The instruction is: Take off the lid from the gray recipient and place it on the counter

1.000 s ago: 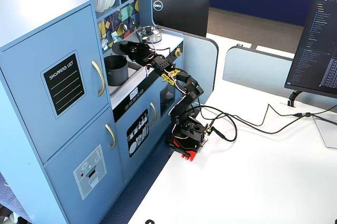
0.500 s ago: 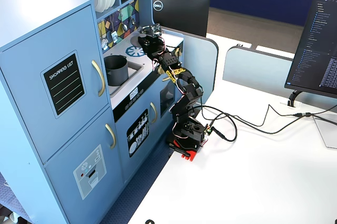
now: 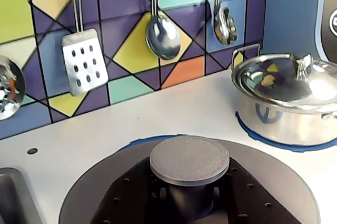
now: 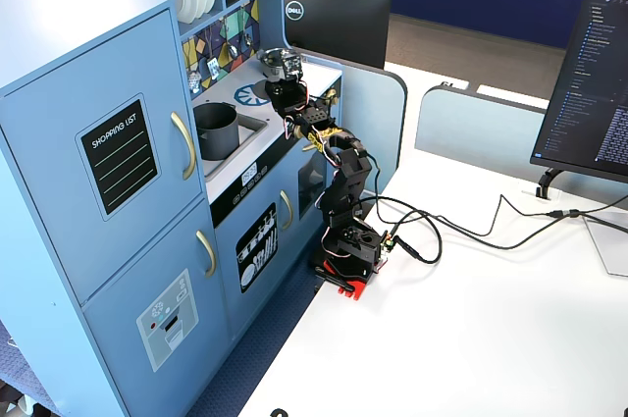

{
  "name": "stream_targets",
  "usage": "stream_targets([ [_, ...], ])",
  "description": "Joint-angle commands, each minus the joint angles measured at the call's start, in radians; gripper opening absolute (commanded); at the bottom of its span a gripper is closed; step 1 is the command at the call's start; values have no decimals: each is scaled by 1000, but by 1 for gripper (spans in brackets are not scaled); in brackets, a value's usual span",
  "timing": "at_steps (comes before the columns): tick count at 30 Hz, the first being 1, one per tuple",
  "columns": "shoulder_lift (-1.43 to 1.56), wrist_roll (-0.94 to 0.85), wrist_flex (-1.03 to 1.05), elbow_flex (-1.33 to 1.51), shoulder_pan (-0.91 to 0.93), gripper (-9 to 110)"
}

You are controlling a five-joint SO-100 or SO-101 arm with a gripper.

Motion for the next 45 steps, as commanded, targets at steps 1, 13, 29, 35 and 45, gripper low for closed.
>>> stream_targets([
  [1,-5,-8,-67,5,14,0],
  [13,-57,-15,-150,86,6,0],
  [29,-67,-37,-212,190,-5,0],
  [35,-64,-5,-247,218,-2,32],
  [45,-60,-20,-285,225,-3,41],
])
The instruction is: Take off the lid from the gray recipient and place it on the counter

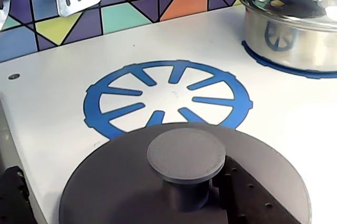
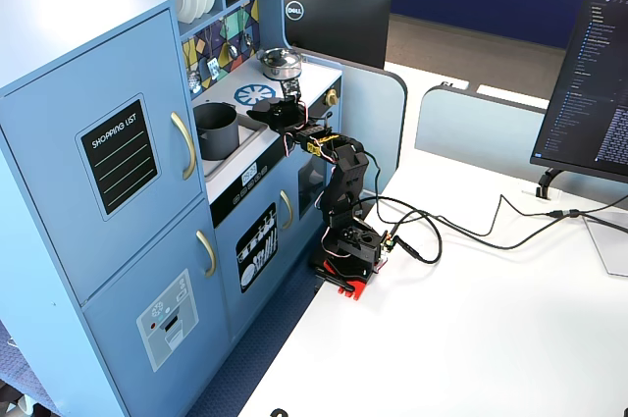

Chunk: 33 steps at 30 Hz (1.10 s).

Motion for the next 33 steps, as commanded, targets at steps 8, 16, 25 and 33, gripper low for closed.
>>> stream_targets([
  [8,34,-6,-31,-15,34,40],
  [16,94,6,-21,-5,44,38],
  [25,405,8,81,72,25,36],
  [33,913,-11,793,103,-92,30],
])
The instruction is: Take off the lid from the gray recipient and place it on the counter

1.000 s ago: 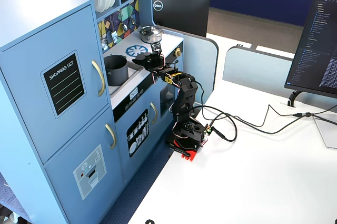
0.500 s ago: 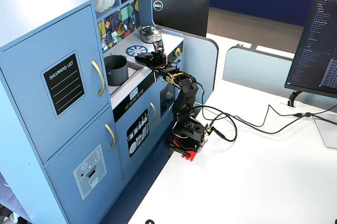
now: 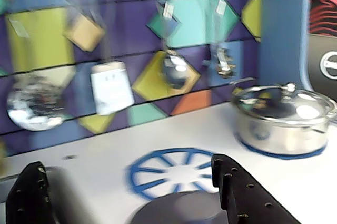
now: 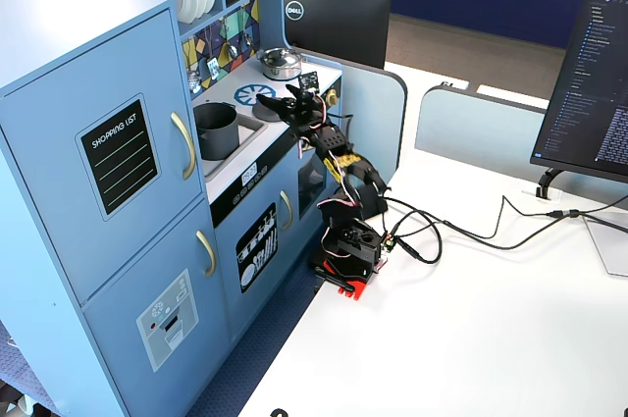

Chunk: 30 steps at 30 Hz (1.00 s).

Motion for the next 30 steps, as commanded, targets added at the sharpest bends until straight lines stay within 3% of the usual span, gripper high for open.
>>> stream_targets([
  [1,215,-18,445,-38,-64,30],
  [6,272,-328,908,-121,-118,26],
  [12,268,-176,1121,-109,-285,4],
  [20,325,-57,1089,155,-482,0],
  [30,377,25,801,581,-545,0],
])
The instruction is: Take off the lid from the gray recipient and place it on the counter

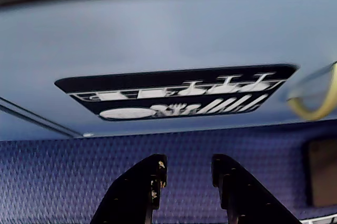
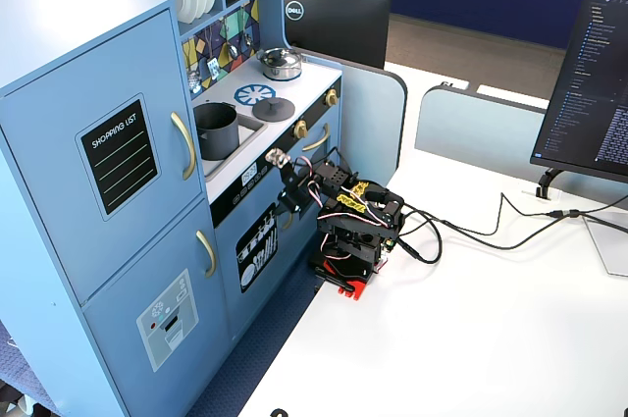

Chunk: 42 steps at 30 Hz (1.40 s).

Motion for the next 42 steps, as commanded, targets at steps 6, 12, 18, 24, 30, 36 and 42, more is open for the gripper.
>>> stream_targets([
  [6,18,120,8,150,-77,0],
  [12,110,107,316,152,-37,0],
  [18,164,17,472,152,46,0],
  [24,164,46,551,152,38,2],
  [30,164,57,551,152,25,3],
  [36,164,58,551,152,0,5],
  [42,164,61,551,152,-8,7],
])
